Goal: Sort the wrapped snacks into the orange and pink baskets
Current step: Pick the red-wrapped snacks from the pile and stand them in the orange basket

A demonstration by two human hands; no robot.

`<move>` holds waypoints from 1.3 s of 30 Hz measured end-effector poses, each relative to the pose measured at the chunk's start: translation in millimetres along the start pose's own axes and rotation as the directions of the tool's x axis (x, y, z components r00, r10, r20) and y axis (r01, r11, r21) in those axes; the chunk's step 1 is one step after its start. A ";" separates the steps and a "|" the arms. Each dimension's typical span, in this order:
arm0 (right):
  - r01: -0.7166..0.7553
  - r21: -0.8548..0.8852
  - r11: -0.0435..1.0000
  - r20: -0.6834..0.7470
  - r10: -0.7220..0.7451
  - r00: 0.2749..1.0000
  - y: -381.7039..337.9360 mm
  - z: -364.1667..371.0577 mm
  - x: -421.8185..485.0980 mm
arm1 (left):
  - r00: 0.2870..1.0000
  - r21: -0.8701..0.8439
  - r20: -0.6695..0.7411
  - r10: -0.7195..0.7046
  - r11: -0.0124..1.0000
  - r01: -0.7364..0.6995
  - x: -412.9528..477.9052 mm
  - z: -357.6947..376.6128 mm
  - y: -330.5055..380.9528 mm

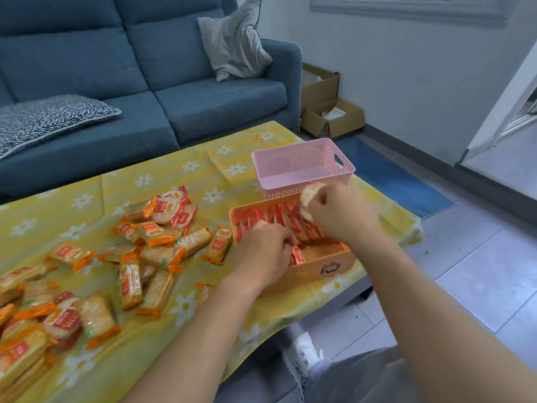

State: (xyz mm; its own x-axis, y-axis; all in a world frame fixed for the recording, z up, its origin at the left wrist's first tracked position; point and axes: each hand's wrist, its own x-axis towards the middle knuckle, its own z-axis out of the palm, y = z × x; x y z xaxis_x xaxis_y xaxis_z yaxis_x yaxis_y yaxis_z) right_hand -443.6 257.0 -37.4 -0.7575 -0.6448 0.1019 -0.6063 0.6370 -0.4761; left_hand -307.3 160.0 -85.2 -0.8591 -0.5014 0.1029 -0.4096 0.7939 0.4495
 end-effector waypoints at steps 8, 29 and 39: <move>-0.147 -0.086 0.985 -0.110 0.138 0.984 32.7 2.7 20.1 | 0.999 0.007 0.039 0.022 1.000 -0.023 1.8 2.4 -5.8; 0.135 0.022 0.991 0.263 -0.136 0.955 -12.8 10.2 -11.5 | 0.957 -0.343 -0.289 -0.019 0.935 -0.085 0.3 13.3 12.3; -0.114 -0.173 0.978 -0.007 0.115 0.993 33.0 -2.3 17.1 | 0.999 0.138 -0.019 0.038 0.990 -0.035 0.8 15.6 10.6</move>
State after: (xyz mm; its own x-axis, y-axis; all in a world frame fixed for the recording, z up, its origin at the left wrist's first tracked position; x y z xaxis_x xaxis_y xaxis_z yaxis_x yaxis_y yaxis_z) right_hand -477.1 267.9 -49.4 -0.8238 -0.5644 0.0531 -0.5484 0.7697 -0.3267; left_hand -317.1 173.3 -94.2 -0.8683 -0.4769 0.1366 -0.4173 0.8510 0.3188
